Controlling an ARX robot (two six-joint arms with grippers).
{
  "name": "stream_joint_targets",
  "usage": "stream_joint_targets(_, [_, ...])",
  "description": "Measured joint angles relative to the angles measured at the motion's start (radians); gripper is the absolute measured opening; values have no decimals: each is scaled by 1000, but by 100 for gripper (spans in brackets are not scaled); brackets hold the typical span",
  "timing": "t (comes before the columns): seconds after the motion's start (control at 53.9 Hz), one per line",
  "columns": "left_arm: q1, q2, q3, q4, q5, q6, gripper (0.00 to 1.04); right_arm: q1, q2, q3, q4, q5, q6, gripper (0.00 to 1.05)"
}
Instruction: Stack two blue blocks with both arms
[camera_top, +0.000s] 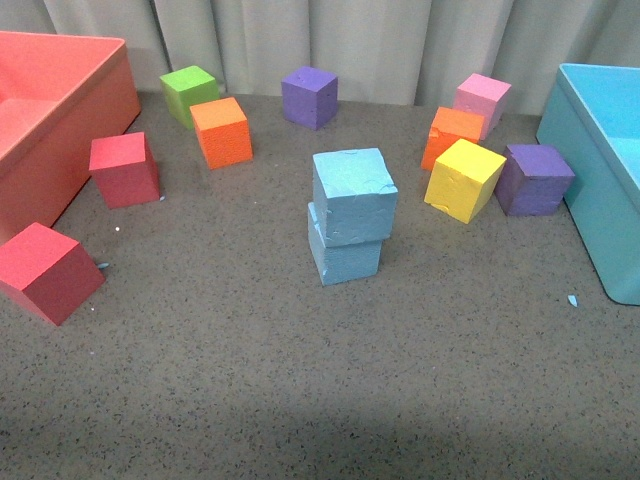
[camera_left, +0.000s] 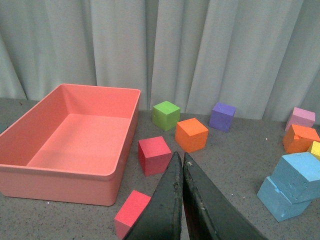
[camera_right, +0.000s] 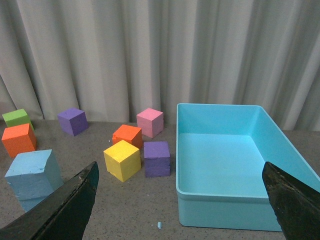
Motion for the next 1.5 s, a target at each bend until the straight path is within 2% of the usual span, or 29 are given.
stream_joint_targets(0.426, [0, -157, 0, -157, 0, 0, 4, 0, 0, 0, 0, 0, 0, 95])
stream_joint_targets(0.501, [0, -267, 0, -301, 1, 0, 4, 0, 0, 0, 0, 0, 0, 95])
stream_joint_targets(0.556, [0, -322, 0, -331, 1, 0, 4, 0, 0, 0, 0, 0, 0, 95])
stream_joint_targets(0.76, [0, -330, 0, -336, 1, 0, 46, 0, 0, 0, 0, 0, 0, 95])
stream_joint_targets(1.075, [0, -330, 0, -336, 1, 0, 98, 0, 0, 0, 0, 0, 0, 95])
stream_joint_targets(1.502, [0, -330, 0, -336, 1, 2, 98, 0, 0, 0, 0, 0, 0, 95])
